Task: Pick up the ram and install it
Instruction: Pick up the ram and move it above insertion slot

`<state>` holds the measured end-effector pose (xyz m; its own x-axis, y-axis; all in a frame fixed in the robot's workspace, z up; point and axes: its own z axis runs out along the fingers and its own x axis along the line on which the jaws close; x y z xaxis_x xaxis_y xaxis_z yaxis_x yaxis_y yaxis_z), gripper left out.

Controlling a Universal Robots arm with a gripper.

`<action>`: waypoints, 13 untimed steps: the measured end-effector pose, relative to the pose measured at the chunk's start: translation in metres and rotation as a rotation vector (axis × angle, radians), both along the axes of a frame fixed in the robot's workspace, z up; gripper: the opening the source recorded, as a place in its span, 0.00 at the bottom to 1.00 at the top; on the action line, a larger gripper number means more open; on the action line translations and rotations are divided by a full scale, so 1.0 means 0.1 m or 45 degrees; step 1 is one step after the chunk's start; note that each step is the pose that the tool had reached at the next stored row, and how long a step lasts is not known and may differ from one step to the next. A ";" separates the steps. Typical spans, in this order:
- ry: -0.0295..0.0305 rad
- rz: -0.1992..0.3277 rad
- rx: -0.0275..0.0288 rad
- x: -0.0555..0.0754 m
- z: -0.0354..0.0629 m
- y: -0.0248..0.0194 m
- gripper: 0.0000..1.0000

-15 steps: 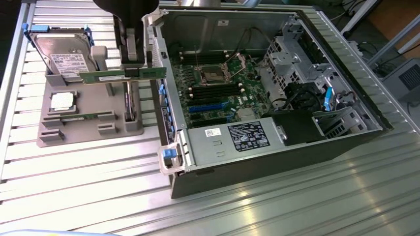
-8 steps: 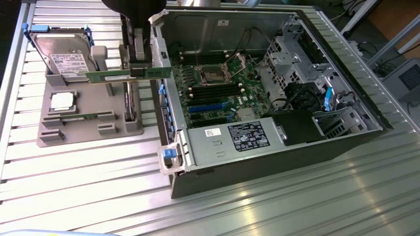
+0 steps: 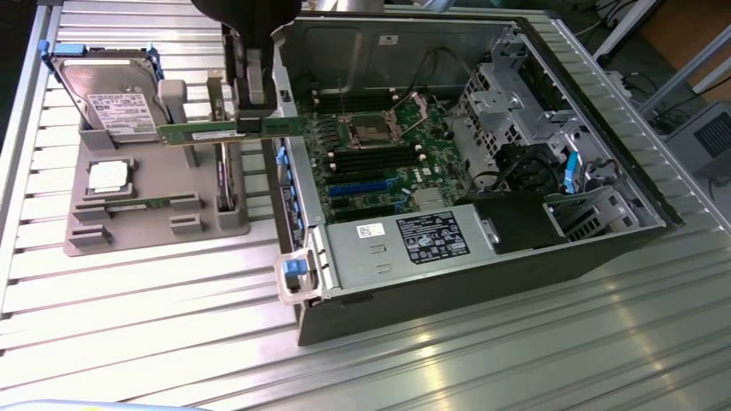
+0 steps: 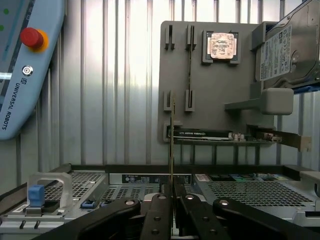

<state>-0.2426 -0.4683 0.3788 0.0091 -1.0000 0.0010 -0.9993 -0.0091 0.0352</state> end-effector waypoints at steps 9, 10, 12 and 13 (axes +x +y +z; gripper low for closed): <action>0.0000 0.000 -0.0026 0.10 0.000 0.000 0.13; 0.0000 0.000 -0.0027 0.10 0.000 0.000 0.13; 0.0000 0.000 -0.0033 0.12 0.000 0.000 0.13; 0.0001 0.000 -0.0035 0.13 0.000 0.000 0.13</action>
<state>-0.2298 -0.4684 0.3789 0.0091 -1.0000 0.0038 -0.9993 -0.0090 0.0353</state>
